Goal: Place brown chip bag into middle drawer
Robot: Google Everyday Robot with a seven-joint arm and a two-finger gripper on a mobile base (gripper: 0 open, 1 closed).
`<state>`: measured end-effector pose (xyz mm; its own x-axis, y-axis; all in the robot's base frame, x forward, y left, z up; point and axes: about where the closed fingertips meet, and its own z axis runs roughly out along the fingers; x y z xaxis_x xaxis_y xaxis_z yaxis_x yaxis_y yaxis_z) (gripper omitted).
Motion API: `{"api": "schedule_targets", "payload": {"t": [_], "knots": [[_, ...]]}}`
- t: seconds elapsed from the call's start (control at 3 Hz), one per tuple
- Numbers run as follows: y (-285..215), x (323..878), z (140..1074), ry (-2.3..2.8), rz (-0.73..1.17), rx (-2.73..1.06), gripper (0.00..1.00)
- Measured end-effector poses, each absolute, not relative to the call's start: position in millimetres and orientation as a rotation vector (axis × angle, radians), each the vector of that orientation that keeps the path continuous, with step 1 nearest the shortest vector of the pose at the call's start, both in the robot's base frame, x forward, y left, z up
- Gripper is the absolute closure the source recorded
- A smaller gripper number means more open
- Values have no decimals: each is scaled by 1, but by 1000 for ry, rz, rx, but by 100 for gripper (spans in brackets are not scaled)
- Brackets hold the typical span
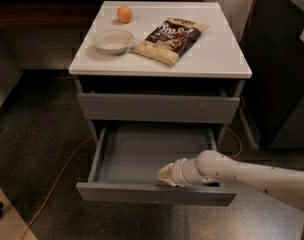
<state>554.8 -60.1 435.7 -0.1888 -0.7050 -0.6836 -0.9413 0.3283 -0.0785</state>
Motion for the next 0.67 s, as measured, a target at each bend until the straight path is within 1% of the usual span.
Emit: {"api": "schedule_targets", "payload": {"t": [0.33, 0.67], "knots": [[-62, 571, 445, 1933, 444, -1435, 100], [-62, 571, 445, 1933, 444, -1435, 100]]}}
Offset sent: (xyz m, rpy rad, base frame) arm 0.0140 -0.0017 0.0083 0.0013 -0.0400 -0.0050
